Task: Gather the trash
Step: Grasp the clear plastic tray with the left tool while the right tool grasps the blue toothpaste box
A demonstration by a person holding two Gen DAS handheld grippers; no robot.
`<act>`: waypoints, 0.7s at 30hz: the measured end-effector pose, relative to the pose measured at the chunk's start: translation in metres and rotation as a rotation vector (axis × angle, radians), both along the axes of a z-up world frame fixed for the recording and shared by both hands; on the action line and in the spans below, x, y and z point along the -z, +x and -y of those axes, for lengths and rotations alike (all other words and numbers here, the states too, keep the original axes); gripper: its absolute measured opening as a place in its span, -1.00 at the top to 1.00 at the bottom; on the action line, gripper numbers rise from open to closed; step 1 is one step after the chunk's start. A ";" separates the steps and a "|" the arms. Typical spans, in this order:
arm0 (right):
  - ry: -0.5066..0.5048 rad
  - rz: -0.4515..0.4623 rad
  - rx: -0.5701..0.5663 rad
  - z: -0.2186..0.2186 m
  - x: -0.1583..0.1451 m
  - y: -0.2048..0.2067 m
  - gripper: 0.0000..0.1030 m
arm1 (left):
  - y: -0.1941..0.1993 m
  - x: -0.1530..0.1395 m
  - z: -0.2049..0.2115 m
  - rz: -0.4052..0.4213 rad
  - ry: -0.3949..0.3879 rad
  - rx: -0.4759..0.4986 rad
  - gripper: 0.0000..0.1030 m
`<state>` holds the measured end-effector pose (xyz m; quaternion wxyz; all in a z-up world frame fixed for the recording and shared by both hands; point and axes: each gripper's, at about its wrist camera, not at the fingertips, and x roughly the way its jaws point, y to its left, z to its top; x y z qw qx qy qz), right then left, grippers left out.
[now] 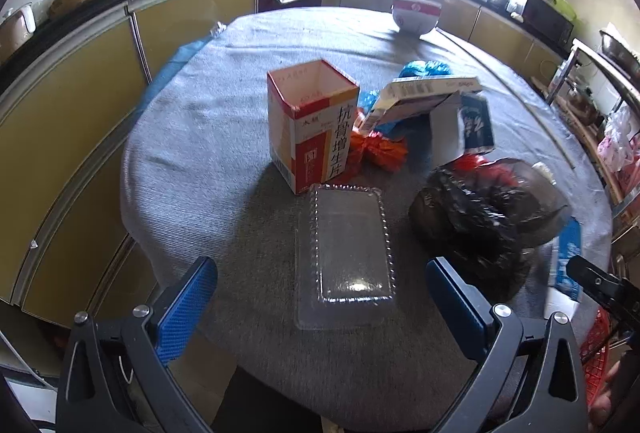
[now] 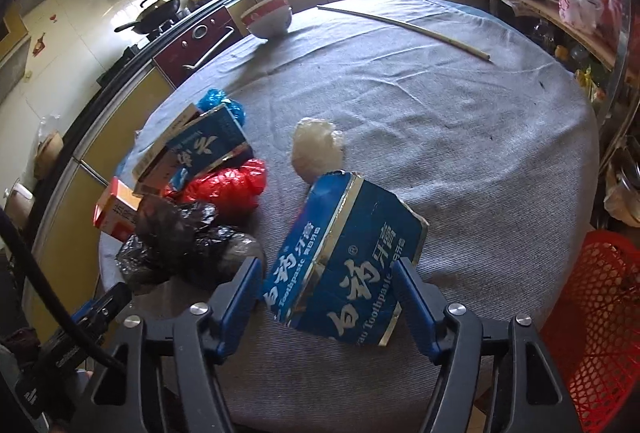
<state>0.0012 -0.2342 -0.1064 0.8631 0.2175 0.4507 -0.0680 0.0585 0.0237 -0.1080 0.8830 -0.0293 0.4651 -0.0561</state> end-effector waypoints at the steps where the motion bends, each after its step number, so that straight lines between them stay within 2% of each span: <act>1: 0.003 -0.016 0.006 0.002 0.002 0.001 -0.39 | 0.001 0.002 0.000 -0.006 -0.006 0.000 -1.00; 5: 0.051 -0.014 0.008 0.007 0.006 0.004 -0.40 | 0.004 0.007 0.000 -0.013 -0.026 -0.001 -0.99; 6: 0.064 -0.010 0.009 0.008 0.007 0.004 -0.40 | 0.005 0.008 0.000 -0.010 -0.031 0.002 -0.91; 8: 0.080 0.001 0.014 0.010 0.008 0.005 -0.40 | 0.006 0.008 0.001 -0.010 -0.037 0.013 -0.63; 10: 0.088 0.014 0.013 0.010 0.009 0.007 -0.40 | 0.007 0.011 0.003 -0.024 -0.044 0.030 -0.22; 12: 0.099 0.018 0.014 0.012 0.010 0.008 -0.37 | 0.008 0.014 0.004 -0.037 -0.055 0.043 0.02; 15: 0.091 0.036 0.019 0.015 0.011 0.006 -0.17 | 0.006 0.014 0.005 -0.021 -0.057 0.053 0.03; 17: 0.100 0.043 0.022 0.019 0.011 0.004 0.07 | 0.004 0.012 0.006 -0.004 -0.056 0.064 0.05; 21: 0.150 0.050 0.029 0.029 0.012 0.001 0.08 | -0.003 0.006 0.006 0.030 -0.052 0.077 0.09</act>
